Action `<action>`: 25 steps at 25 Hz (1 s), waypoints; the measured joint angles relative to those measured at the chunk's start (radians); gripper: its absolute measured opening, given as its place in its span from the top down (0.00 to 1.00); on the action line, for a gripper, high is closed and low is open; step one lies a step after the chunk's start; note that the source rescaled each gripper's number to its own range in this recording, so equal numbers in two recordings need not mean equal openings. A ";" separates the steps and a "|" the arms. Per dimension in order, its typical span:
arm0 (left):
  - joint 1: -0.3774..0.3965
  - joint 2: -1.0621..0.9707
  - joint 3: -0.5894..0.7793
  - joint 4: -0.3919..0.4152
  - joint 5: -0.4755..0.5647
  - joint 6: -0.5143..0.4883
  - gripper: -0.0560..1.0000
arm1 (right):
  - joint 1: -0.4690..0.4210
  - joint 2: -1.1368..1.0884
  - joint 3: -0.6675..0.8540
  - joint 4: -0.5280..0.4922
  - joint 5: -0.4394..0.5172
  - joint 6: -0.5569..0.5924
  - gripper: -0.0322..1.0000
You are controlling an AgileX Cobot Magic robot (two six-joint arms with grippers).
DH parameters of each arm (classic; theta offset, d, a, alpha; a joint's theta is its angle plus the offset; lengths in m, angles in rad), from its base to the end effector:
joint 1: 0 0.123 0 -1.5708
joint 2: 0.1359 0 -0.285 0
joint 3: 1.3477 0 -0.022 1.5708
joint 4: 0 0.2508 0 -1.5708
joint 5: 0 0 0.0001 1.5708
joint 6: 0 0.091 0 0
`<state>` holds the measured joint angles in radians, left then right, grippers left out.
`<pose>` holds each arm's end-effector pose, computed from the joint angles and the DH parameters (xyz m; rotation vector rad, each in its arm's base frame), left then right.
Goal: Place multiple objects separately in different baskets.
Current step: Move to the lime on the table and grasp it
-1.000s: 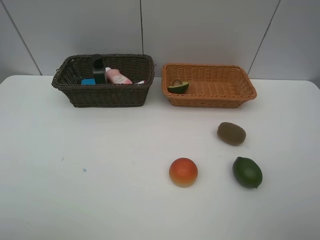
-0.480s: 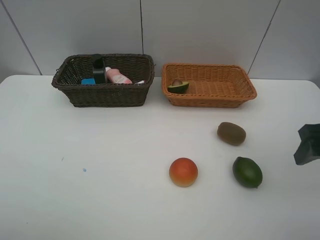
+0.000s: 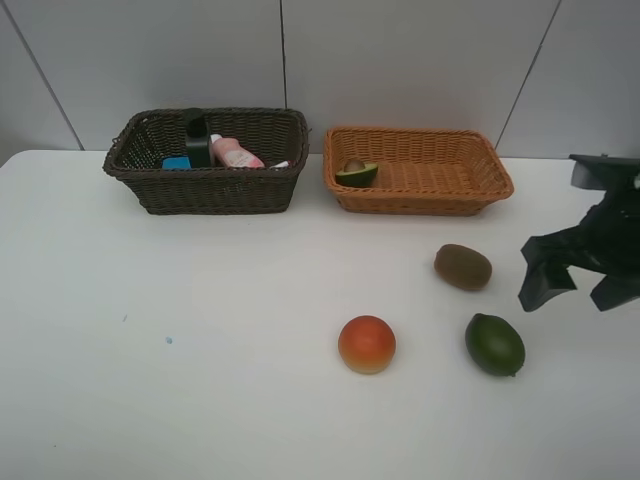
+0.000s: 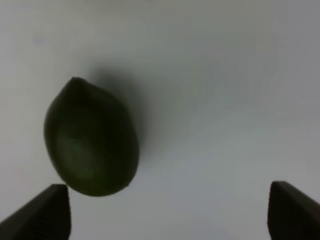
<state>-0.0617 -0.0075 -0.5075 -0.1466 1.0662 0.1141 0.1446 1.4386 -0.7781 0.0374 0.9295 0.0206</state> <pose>-0.0083 -0.0112 0.2796 0.1866 2.0205 -0.1420 0.2270 0.0358 0.1997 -0.1578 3.0718 0.0557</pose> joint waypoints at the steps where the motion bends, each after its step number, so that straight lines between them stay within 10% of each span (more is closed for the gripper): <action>1: 0.000 0.000 0.000 0.000 0.000 0.000 0.13 | 0.027 0.018 0.000 0.000 -0.009 0.000 0.00; 25: 0.000 0.000 0.000 0.000 0.000 0.000 0.13 | 0.117 0.316 -0.001 0.010 -0.208 -0.002 0.00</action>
<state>-0.0617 -0.0075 -0.5075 -0.1466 1.0662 0.1141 0.2619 1.7548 -0.7791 0.0474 0.7210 0.0186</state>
